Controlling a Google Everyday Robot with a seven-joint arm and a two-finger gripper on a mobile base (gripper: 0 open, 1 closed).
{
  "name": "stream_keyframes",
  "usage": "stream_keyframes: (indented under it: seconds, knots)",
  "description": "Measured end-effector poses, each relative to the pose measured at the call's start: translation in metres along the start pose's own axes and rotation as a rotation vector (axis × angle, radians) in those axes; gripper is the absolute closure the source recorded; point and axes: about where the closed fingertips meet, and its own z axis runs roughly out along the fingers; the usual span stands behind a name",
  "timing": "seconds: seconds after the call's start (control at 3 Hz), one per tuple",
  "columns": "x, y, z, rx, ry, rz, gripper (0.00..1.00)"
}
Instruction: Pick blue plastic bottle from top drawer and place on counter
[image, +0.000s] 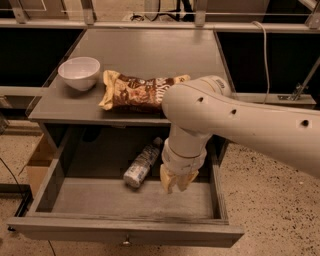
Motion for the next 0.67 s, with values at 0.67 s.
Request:
stream_keyframes:
  seconds: [0.67]
  knots:
    - [0.0000, 0.0000, 0.0000, 0.000, 0.000, 0.000, 0.00]
